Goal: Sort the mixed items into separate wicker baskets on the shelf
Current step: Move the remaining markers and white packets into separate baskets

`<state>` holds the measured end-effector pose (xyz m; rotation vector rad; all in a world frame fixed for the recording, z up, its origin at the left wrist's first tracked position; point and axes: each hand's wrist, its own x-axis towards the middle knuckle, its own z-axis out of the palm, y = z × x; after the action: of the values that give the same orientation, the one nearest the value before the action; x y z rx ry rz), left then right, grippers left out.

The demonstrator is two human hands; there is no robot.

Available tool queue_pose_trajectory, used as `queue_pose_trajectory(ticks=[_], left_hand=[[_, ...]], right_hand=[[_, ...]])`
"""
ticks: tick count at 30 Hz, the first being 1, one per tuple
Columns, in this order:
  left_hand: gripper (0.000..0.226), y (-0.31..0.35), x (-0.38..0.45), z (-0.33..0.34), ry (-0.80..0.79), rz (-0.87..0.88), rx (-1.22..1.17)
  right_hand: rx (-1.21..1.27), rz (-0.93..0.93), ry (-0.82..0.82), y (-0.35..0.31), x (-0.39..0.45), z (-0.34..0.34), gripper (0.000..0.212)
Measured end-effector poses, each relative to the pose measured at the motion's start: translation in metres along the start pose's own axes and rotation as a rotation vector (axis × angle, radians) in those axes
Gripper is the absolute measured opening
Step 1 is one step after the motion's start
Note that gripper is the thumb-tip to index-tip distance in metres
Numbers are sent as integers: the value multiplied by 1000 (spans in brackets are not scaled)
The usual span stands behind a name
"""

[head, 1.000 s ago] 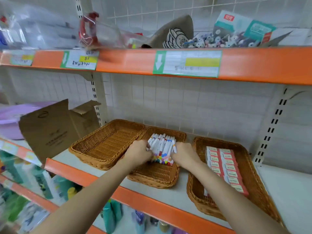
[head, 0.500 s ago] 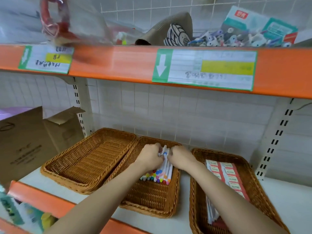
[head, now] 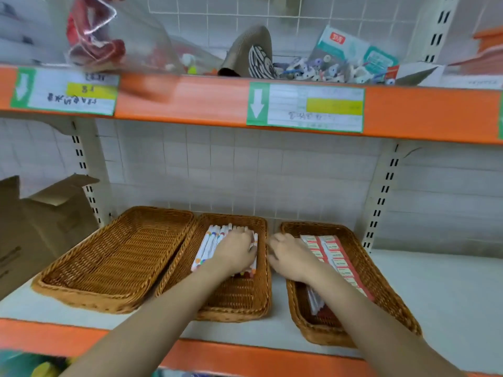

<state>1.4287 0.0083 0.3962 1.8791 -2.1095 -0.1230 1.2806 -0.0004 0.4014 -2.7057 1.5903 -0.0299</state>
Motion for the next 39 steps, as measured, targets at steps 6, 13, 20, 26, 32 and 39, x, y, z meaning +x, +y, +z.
queue_pose_trajectory(ticks=[6,13,20,26,32,39], left_hand=[[57,4,-19,2,-241,37,123],[65,33,-47,4,-328,93,95],[68,96,-71,13,-346,149,79],[68,170,-96,25,-364,156,120],[68,252,-124,52,-373,185,127],[70,325,-140,75,-405,224,182]], right_hand=[[61,69,-124,-12,-45,3,62],[98,175,-152,-9,-95,5,73],[99,247,-155,24,-156,0,73],[121,267,-147,72,-228,2,74],[139,304,-175,130,-304,7,74],[142,362,-189,186,-365,12,73]])
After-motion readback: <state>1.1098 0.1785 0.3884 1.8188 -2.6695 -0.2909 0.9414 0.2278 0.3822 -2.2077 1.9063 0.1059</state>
